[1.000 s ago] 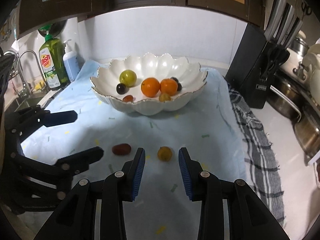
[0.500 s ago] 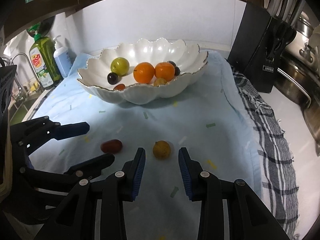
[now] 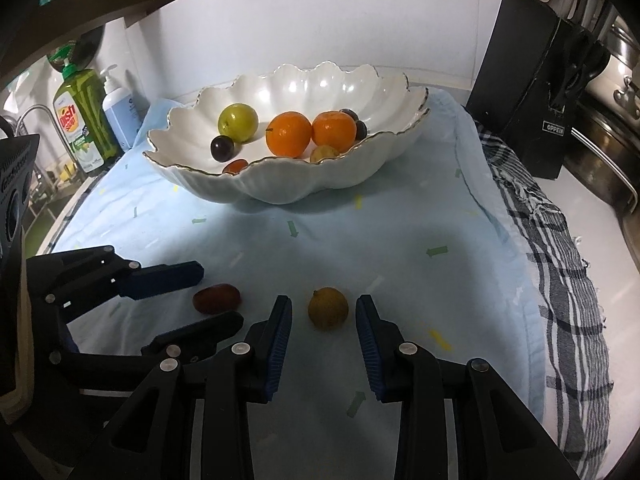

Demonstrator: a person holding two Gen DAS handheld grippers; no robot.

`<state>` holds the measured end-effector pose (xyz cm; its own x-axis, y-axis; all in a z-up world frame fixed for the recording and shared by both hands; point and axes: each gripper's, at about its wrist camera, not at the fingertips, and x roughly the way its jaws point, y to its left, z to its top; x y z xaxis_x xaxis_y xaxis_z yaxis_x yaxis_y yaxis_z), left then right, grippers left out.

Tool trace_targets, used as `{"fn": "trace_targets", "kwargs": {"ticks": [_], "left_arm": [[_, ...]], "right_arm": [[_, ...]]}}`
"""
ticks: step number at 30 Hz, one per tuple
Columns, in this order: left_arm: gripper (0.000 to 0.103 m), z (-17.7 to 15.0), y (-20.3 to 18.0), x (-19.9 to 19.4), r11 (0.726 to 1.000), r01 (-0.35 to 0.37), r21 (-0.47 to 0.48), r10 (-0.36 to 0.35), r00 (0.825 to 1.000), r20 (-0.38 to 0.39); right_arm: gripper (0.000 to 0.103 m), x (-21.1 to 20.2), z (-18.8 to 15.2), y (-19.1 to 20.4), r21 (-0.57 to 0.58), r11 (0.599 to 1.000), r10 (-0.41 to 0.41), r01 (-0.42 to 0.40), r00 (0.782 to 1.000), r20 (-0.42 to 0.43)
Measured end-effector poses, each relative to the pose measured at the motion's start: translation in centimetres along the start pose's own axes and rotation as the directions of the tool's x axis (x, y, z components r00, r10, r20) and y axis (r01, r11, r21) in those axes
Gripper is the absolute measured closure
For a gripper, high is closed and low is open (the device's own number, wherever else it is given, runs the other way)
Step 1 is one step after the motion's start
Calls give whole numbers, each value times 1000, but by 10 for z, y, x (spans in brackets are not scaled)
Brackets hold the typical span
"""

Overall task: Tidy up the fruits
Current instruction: 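Grasp the last yellow fruit with the right gripper while the left grasps the red date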

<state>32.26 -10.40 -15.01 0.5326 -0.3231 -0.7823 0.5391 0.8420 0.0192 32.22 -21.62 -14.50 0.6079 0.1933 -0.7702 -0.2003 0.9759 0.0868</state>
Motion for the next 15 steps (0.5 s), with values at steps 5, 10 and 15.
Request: {"fn": "trace_targets", "kwargs": {"ticks": [5, 10, 15], "left_arm": [[74, 0, -1, 2, 1000, 9, 4, -9, 1000, -1], [80, 1, 1, 3, 1000, 17, -11, -17, 1000, 3], [81, 1, 5, -2, 999, 30, -35, -30, 1000, 9]], "right_arm": [[79, 5, 0, 0, 4, 1000, -8, 8, 1000, -23], [80, 6, -1, 0, -5, 1000, -14, 14, 1000, -21], [80, 0, -1, 1, -4, 1000, -12, 12, 1000, -6]]}}
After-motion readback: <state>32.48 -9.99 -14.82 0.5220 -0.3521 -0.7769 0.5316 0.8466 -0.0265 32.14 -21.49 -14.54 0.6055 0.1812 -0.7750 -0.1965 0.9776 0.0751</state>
